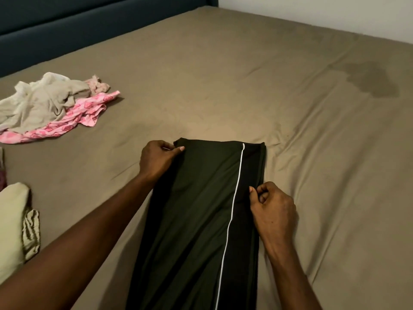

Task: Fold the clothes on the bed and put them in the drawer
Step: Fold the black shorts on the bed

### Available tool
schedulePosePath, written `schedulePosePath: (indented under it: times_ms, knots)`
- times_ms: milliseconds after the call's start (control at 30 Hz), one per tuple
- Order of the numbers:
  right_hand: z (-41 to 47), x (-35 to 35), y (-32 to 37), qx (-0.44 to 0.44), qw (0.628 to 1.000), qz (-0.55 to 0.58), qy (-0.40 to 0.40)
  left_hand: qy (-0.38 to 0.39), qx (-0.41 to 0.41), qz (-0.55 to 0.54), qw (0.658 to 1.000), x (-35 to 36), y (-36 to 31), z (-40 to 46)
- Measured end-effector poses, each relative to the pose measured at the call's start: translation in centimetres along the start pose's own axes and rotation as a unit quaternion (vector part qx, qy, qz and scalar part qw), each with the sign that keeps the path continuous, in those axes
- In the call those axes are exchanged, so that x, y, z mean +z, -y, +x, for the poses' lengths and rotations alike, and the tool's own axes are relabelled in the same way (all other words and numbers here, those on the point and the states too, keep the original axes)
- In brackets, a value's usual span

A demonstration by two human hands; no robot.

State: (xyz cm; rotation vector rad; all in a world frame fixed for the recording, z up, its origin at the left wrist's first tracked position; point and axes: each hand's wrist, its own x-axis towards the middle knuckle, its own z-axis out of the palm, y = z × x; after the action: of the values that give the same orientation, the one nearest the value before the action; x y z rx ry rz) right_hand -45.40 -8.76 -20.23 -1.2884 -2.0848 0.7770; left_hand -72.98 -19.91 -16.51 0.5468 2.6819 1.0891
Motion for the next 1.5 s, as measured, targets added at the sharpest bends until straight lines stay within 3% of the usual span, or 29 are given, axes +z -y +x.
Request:
schedulePosePath:
  times_ms: [100, 333, 600, 867, 933, 1000, 1100, 1200, 1333, 1433, 1500]
  knots:
    - [0.1, 0.0, -0.1, 0.001, 1.0, 0.007, 0.007, -0.015, -0.044, -0.044, 0.998, -0.3, -0.3, 1.2]
    - [0.0, 0.1, 0.0, 0.001, 1.0, 0.003, 0.015, -0.008, 0.0, -0.108, 0.994, -0.9, -1.2, 2.8]
    - [0.1, 0.1, -0.3, 0.0, 1.0, -0.005, 0.006, -0.007, -0.028, -0.083, 0.996, -0.2, -0.5, 4.0]
    - [0.0, 0.0, 0.0, 0.012, 1.0, 0.001, -0.015, 0.013, -0.085, -0.239, 0.967, -0.6, -0.4, 3.2]
    - [0.1, -0.1, -0.2, 0.012, 1.0, 0.008, -0.014, -0.018, -0.047, -0.192, 0.98, -0.6, -0.2, 3.0]
    - [0.1, -0.1, -0.2, 0.011, 1.0, 0.013, -0.013, -0.068, 0.033, -0.079, 0.994, -0.2, -0.3, 2.6]
    - [0.2, -0.1, -0.1, 0.025, 0.999, 0.037, -0.009, -0.095, 0.213, 0.091, 0.968, 1.2, -1.8, 1.4]
    - [0.3, -0.1, -0.4, 0.043, 0.996, 0.075, -0.006, 0.012, 0.317, 0.19, 0.929, 3.8, -4.5, 0.0]
    - [0.5, -0.1, -0.7, 0.049, 0.994, 0.093, -0.003, 0.147, 0.353, 0.203, 0.901, 8.0, -8.5, -1.0]
    - [0.5, 0.0, -0.8, 0.044, 0.994, 0.099, -0.008, 0.177, 0.364, 0.192, 0.894, 10.2, -10.2, -0.6]
    - [0.5, 0.1, -1.0, 0.041, 0.994, 0.102, -0.012, 0.17, 0.358, 0.143, 0.907, 10.8, -10.8, 0.0]
